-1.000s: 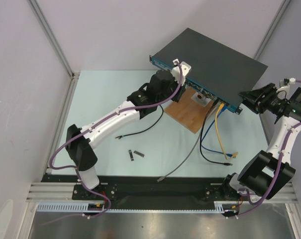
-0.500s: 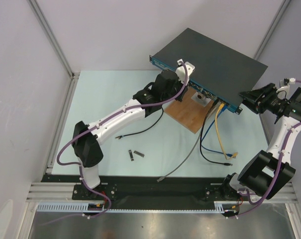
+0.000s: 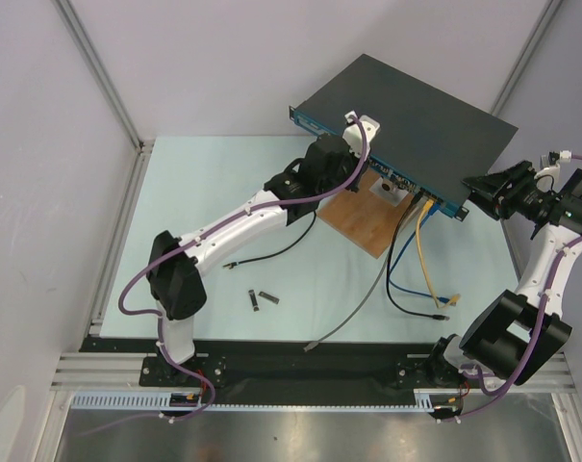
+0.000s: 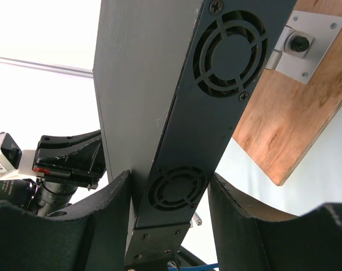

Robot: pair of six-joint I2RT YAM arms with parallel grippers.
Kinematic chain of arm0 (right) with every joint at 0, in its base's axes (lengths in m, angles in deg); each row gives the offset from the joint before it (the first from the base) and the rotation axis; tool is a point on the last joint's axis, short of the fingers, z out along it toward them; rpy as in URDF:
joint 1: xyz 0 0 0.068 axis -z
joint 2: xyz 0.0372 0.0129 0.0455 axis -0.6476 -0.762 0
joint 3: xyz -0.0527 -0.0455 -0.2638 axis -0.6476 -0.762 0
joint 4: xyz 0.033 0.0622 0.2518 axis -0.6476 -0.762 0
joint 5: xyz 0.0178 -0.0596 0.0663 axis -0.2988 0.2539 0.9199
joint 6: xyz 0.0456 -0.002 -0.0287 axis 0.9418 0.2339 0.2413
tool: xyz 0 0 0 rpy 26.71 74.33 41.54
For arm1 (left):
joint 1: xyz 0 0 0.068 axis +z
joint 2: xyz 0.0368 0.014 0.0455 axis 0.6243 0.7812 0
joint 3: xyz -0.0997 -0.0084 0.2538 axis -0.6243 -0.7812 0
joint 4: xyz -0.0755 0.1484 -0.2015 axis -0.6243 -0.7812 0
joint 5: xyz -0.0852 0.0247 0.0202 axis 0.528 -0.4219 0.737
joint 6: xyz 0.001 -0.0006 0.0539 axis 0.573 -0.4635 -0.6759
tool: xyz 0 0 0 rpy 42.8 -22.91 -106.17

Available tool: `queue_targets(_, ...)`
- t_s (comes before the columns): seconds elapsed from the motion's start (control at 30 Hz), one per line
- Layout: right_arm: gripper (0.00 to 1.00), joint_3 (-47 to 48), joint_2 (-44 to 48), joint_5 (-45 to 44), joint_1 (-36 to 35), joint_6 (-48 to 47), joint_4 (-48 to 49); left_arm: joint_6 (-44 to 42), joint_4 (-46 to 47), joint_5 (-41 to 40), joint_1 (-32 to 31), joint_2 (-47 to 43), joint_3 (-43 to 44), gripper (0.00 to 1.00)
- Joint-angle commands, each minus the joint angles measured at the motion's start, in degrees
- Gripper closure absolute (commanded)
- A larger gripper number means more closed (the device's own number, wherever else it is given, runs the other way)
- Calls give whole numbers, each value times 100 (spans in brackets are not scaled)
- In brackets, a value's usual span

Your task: Insert the plug into the switch port

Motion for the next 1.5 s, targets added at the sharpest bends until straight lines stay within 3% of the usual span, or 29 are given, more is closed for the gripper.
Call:
queue_targets(0.0,100,86,-70,199,-267,-487,209,179,927,-402,104,149,230,87)
queue_targets(0.33,100,121,-158,199,-267,-566,165,224,1849,-798,104,272,116,90)
queue_targets(0.67,100,157,-263,208,-294,-531,218,-5,2509,-939,104,518,169,81)
queue_targets(0.9,100,165,-281,190,-346,-522,218,118,3484,-825,96,675,-131,75)
queue_targets(1.07,100,306,-333,208,-373,-627,69,5,3582,-719,96,747,-7,71)
queue_targets(1.17,100,437,-377,217,-364,-829,-177,-110,3529,-386,96,362,-410,65)
queue_targets(1.33,100,754,-500,234,-268,-1067,-397,-312,3634,351,113,-816,-2027,50)
queue_targets(1.4,96,780,-509,269,-250,-1076,-345,-295,3433,694,165,-1432,-2518,47)
queue_targets(1.47,84,807,-518,287,-224,-1111,-318,-321,2944,1275,210,-1827,-2749,43)
